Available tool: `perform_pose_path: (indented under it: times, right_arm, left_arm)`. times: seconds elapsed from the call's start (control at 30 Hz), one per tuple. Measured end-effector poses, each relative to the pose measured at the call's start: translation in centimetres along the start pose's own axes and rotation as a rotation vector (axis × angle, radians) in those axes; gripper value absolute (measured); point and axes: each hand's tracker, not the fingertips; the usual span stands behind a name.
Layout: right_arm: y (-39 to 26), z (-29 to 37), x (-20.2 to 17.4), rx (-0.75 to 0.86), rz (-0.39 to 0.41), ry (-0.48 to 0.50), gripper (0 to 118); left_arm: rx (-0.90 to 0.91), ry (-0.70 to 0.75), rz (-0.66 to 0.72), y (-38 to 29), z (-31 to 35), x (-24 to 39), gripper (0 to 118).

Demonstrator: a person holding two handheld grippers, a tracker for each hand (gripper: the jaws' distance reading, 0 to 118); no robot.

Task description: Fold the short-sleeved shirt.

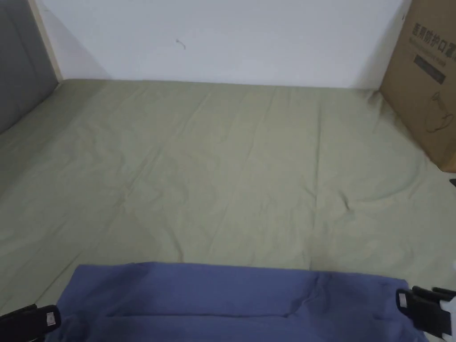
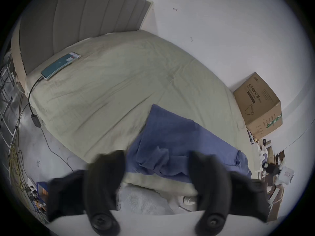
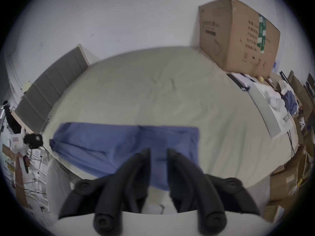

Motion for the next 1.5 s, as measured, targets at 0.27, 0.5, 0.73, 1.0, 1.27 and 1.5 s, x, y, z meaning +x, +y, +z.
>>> perform_pose_path:
  times: [0.27,0.5,0.73,1.0,1.27,1.5]
  right_arm:
    - [-0.1,-3.2,-9.4,0.034,0.020,0.178,0]
    - [-1.2,-6.3,-15.5,-0.084,0.123,0.266,0]
    - [-1.5,-7.8,-18.1,-0.145,0.158,0.290,0]
    - [-1.5,-8.4,-18.6,-0.186,0.168,0.292,0]
    - [-1.5,-8.0,-15.9,-0.178,0.089,0.251,0]
    - [-2.0,-6.4,-11.3,-0.149,-0.014,0.221,0]
  left_arm:
    - [0.036,-0.074,0.118,-1.2,-0.8,-2.3,0]
    - [0.031,-0.269,0.371,-0.4,-3.9,-6.4,110]
    - [-0.059,-0.397,0.421,0.9,-9.5,-7.6,110]
    - [-0.106,-0.507,0.513,1.6,-12.6,-9.0,24]
    - [-0.157,-0.355,0.391,3.3,-10.8,-6.8,5]
    - [-0.038,-0.266,0.095,6.3,-5.6,4.4,5]
